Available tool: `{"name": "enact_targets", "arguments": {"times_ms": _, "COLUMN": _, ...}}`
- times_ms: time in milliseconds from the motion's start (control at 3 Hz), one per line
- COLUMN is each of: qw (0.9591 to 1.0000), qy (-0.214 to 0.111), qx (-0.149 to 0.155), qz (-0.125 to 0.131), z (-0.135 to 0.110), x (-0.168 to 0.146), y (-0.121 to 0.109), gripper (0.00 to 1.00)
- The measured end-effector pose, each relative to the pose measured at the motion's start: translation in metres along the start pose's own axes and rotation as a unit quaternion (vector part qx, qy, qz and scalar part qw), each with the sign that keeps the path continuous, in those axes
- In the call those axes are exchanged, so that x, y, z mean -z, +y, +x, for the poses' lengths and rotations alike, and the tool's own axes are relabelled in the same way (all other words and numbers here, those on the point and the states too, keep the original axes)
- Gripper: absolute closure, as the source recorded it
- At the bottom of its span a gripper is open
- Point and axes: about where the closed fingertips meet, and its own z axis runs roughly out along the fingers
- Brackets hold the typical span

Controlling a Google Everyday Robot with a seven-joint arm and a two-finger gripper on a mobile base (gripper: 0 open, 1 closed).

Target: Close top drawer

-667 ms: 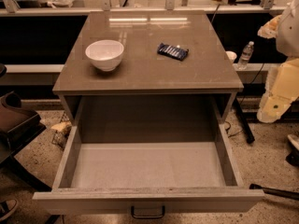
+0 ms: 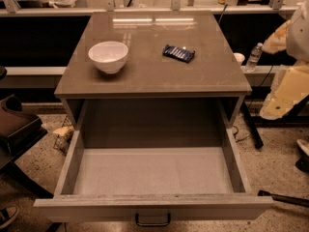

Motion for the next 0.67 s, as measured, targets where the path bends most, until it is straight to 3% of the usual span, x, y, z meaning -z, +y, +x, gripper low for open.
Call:
{"name": "enact_targets", "arguments": {"times_ms": 333, "qw": 0.9999, "qy": -0.003, "qx": -0.010, "qz": 0.003, "z": 0.012, "x": -0.004, "y": 0.006, "gripper": 0.43}}
{"name": "enact_targets", "arguments": {"times_ms": 667, "qw": 0.9996, "qy": -0.014, "qx": -0.025, "qz": 0.002, "z": 0.036, "x": -0.013, "y": 0.028, "gripper": 0.66}}
